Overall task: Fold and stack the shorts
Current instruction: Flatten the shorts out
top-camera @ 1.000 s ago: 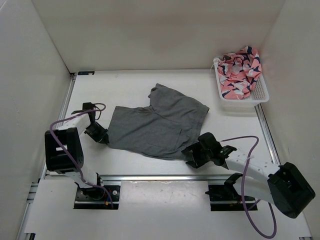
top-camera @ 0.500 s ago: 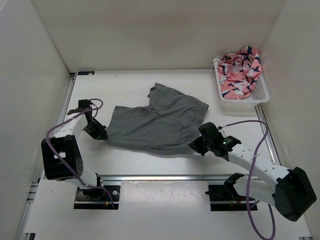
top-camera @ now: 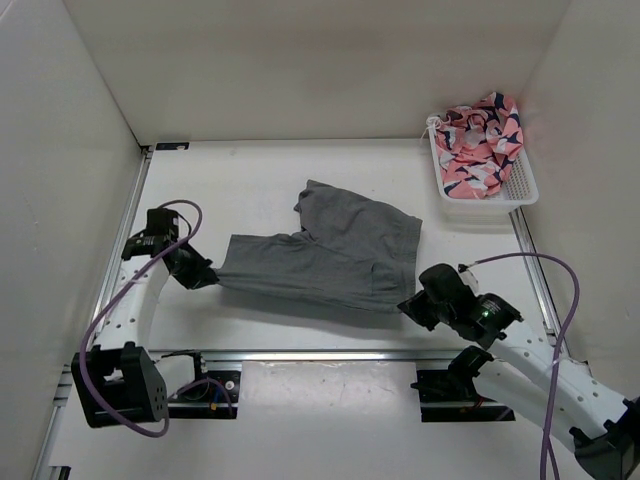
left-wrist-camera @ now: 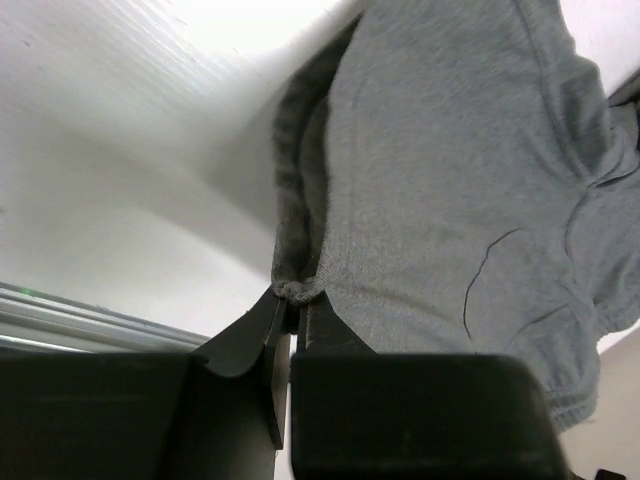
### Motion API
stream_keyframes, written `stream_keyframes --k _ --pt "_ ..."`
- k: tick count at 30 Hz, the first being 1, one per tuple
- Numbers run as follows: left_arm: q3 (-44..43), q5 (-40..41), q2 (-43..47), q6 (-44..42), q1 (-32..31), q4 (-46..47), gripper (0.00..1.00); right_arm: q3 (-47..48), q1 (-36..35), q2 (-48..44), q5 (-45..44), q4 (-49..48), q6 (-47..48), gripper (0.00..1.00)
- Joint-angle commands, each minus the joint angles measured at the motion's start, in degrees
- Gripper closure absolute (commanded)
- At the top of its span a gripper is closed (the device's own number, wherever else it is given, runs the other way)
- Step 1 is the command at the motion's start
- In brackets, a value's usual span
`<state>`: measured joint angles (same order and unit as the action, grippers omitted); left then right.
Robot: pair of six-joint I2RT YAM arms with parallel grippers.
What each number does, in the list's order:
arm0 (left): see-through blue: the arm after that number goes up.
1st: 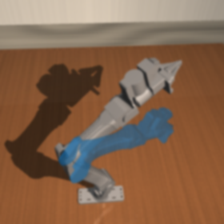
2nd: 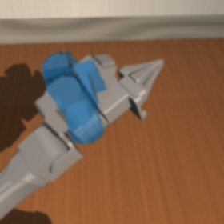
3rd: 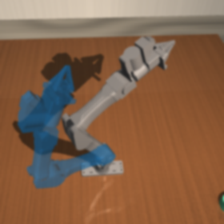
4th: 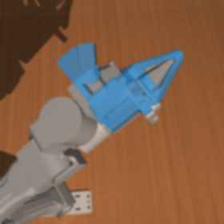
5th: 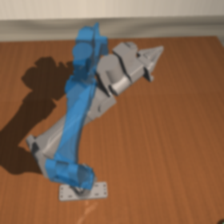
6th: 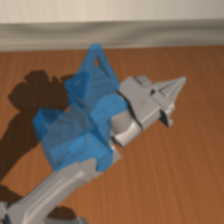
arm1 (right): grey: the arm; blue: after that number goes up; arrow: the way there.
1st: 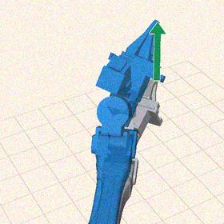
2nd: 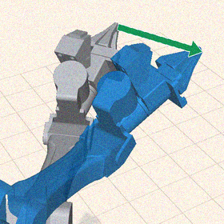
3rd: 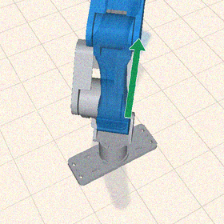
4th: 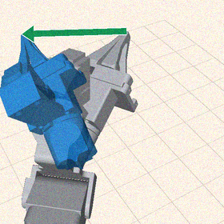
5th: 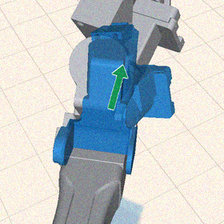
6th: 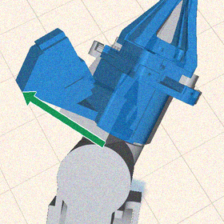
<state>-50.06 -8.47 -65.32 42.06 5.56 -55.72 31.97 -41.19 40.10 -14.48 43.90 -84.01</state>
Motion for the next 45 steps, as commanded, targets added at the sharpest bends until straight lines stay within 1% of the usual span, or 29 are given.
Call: stream_keyframes --k 1,3,4,5,6,7,8,9,10,11,12,13,14,17,20,23,26,28,31,34,36,38,39,40,41,42,43,44,45 --pt "-3.3 0.5 -1.3 1.2 0.0 0.4 0.90 1.7 -0.1 -1.1 -7.0 5.1 1.7 1.00" --pt "-6.3 1.9 -3.6 -0.2 0.0 -0.4 0.90 6.9 -0.1 2.9 -10.1 5.1 6.0 1.00" --pt "-9.7 1.9 -4.1 -0.2 0.0 -1.3 0.90 9.1 -0.1 4.6 -11.2 4.5 8.3 1.00" --pt "-11.6 2.6 -4.1 -0.7 0.0 -2.0 0.90 11.8 -0.1 8.4 -12.2 4.5 10.6 1.00" --pt "-14.0 3.1 -4.9 -1.4 0.0 -2.5 0.90 17.4 -0.1 10.2 -13.5 4.5 13.1 1.00" --pt "-16.5 3.1 -5.5 -1.4 0.0 -3.2 0.90 20.5 -0.1 13.5 -14.9 4.5 19.3 1.00" --pt "-22.3 3.6 -5.5 -2.0 0.0 -4.2 0.90 23.7 -0.1 15.1 -15.5 3.9 22.7 1.00" --pt "-25.4 4.2 -6.0 -2.6 0.0 -6.4 0.90 30.2 -0.1 16.5 -15.5 3.9 26.0 1.00" --pt "-28.5 4.8 -6.0 -2.6 0.0 -7.4 0.90 33.2 -0.1 18.6 -16.0 3.9 32.4 1.00" --pt "-34.3 4.8 -6.0 -3.2 0.0 -8.3 0.90 36.1 -0.1 19.4 -16.0 3.9 35.5 1.00" --pt "-37.2 5.3 -6.0 -3.2 0.0 -9.1 0.90 38.8 -0.6 19.9 -15.3 3.9 38.3 1.00" --pt "-39.8 5.9 -5.5 -3.2 0.0 -10.6 0.90 43.6 -0.6 20.5 -14.7 3.9 43.7 1.00" --pt "-44.7 5.9 -4.9 -3.2 0.0 -11.2 0.90 45.8 -0.6 20.5 -14.2 4.8 45.9 1.00" --pt "-50.8 5.9 -3.7 -3.2 0.5 -12.3 0.90 53.2 -0.6 20.5 -10.6 6.4 53.3 1.00" --pt "-59.0 6.6 -0.9 -3.8 0.5 -14.4 0.90 59.1 -0.6 18.1 -5.5 8.2 58.0 1.00" --pt "-63.9 9.6 1.6 -3.8 0.5 -16.3 0.90 64.6 -0.6 16.5 -2.1 11.5 60.4 1.00" --pt "-69.2 14.2 4.8 -3.2 -0.1 -18.1 0.90 68.7 -0.6 14.1 2.5 14.4 60.5 1.00" --pt "-73.1 16.3 6.0 -2.7 -0.6 -18.7 0.90 70.5 -0.6 13.4 3.2 16.7 60.5 1.00" --pt "-78.5 20.9 6.0 -3.4 -3.6 -19.3 0.90 71.9 -0.6 12.1 3.8 18.8 58.3 1.00" --pt "-79.2 23.0 4.0 -4.6 -4.9 -19.3 0.90 71.0 -0.6 11.6 1.7 18.9 56.3 1.00" --pt "-77.1 22.3 1.5 -4.6 -4.9 -17.9 0.90 68.9 -0.6 12.5 -0.5 18.2 55.6 1.00" --pt "-71.2 21.6 0.9 -5.1 -4.9 -14.8 0.90 67.4 -0.6 14.6 -3.3 17.1 55.6 1.00" --pt "-68.6 20.3 -0.4 -5.1 -4.9 -10.3 0.90 65.4 -0.6 15.3 -6.1 16.0 56.5 1.00" --pt "-64.7 20.2 -1.6 -5.7 -4.9 -8.5 0.90 64.1 -0.6 16.9 -7.4 12.8 57.4 1.00" --pt "-63.5 20.2 -3.0 -6.2 -4.9 -7.2 0.90 63.2 -0.6 18.2 -8.6 11.3 58.3 1.00" --pt "-62.9 19.7 -7.7 -6.2 -4.9 -6.5 0.90 61.8 -0.6 19.9 -9.7 9.7 60.8 1.00" --pt "-62.1 18.6 -10.3 -6.2 -4.1 -4.7 0.90 61.8 0.5 24.6 -10.6 8.2 61.9 1.00" --pt "-62.1 16.7 -13.1 -7.0 -3.5 -4.1 0.90 61.8 1.6 27.5 -9.8 5.6 63.0 1.00" --pt "-62.1 15.7 -19.3 -7.0 -3.5 -3.0 0.90 61.3 3.6 30.5 -7.0 3.3 64.3 1.00"
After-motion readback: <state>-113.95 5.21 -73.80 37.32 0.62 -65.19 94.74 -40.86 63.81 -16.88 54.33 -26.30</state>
